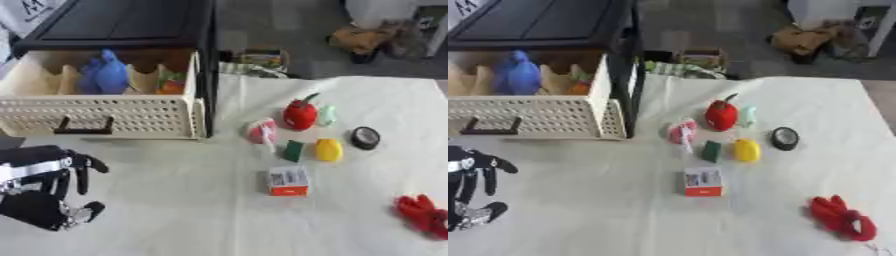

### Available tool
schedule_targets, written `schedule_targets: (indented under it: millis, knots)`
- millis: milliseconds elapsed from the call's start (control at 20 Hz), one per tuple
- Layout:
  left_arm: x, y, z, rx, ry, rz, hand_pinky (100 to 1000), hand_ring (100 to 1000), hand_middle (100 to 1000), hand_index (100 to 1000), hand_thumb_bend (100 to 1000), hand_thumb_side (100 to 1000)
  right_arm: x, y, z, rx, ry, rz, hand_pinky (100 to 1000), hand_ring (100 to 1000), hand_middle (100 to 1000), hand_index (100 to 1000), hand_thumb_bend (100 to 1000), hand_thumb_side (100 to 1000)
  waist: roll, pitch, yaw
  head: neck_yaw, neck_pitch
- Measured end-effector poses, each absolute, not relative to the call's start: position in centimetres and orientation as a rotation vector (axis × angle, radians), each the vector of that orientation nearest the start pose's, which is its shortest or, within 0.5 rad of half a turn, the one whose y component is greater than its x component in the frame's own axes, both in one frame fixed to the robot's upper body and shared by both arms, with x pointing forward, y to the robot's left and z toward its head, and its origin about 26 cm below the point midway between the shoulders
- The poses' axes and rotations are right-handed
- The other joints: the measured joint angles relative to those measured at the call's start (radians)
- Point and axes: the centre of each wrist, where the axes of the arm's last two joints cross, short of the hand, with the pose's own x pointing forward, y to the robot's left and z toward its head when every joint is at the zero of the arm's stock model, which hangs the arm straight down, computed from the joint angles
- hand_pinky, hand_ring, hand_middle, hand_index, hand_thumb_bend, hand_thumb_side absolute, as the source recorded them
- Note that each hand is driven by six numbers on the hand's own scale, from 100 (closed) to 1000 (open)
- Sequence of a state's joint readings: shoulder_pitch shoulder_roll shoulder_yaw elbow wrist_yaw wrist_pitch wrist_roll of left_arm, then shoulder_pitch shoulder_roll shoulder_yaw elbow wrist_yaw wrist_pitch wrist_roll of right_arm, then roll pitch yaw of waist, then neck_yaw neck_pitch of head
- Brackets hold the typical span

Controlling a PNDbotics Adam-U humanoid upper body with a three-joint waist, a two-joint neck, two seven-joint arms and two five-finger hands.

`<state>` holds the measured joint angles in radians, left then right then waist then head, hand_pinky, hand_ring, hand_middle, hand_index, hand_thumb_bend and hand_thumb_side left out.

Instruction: Pick up objects from table and place into drawer.

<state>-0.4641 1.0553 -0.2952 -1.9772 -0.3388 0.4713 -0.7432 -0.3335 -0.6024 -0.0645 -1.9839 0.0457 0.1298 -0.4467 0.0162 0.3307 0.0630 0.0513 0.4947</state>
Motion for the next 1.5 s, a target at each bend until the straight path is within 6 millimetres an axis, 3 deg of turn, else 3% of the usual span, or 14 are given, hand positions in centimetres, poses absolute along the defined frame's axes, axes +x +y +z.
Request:
schedule_targets:
  millis: [700, 1500]
  knots:
    - [32.9, 29.8, 27.0, 0.761, -1.056, -1.423, 446, 518, 624, 893, 105, 408, 29.8, -31.1, 24.5, -0.764, -2.276, 0.076, 821, 579, 613, 809, 100, 843, 0.003, 0.010, -0.007, 0.009, -0.013]
    - [35.3, 28.8, 28.0, 0.748, -1.152, -1.287, 436, 456, 570, 881, 105, 408, 29.8, -31.1, 24.3, -0.751, -2.266, 0.064, 825, 578, 608, 807, 100, 834, 0.000, 0.015, -0.013, 0.010, -0.018]
